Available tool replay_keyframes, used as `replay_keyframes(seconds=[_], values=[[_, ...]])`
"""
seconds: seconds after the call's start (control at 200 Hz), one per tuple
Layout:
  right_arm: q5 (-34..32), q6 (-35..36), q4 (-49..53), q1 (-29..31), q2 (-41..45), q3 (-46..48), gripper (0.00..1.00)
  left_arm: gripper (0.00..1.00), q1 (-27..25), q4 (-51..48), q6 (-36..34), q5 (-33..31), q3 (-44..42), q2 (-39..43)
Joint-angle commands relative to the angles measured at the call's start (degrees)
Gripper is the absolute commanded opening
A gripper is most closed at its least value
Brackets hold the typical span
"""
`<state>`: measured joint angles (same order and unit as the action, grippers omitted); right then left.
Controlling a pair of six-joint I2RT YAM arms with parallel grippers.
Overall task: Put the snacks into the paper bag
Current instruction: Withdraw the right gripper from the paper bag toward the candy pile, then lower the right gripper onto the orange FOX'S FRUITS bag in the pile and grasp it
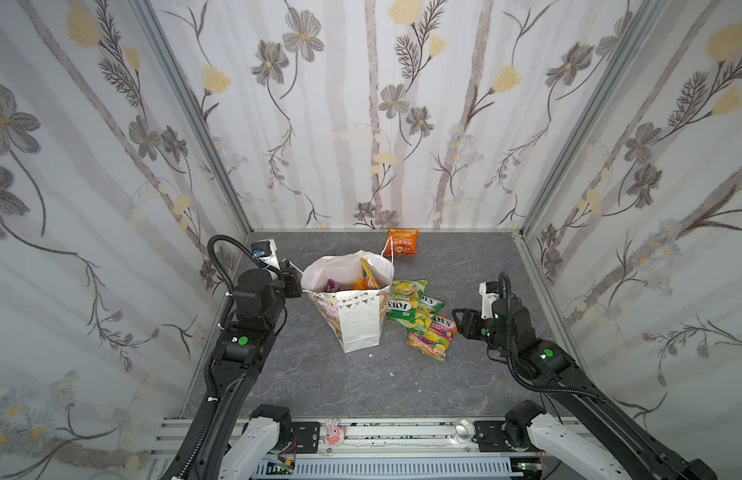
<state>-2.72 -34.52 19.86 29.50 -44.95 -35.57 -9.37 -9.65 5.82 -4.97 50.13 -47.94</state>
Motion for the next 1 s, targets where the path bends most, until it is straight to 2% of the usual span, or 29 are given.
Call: replay_keyframes(seconds=[0.0, 0.25, 0.415, 0.739, 0.994], values=[[1.6, -4.9, -0.5, -0.3, 2.1, 2.8, 0.57, 0.00, 0.2, 2.6, -0.4, -3.0, -0.4, 0.8], [1.9, -9.3, 0.6, -0.8, 4.9, 8.0, 0.59, 0.00, 0.4, 3.0, 0.1, -1.2, -1.0, 0.9], [2.3, -11.7, -2.4, -1.1, 6.1, 11.8, 0.61, 0.00, 0.4, 3.3, 0.4, 1.4, -1.1, 0.4], [13.5, -11.5, -7.9, -1.3, 3.1, 17.4, 0.61, 0.00, 0.4, 5.0, 2.1, 5.9, -2.0, 0.1], [15.3, -11.1, -10.4, -0.6, 2.4, 19.8, 0.61, 0.00, 0.4, 5.2, 2.3, 6.7, -2.0, 0.4]])
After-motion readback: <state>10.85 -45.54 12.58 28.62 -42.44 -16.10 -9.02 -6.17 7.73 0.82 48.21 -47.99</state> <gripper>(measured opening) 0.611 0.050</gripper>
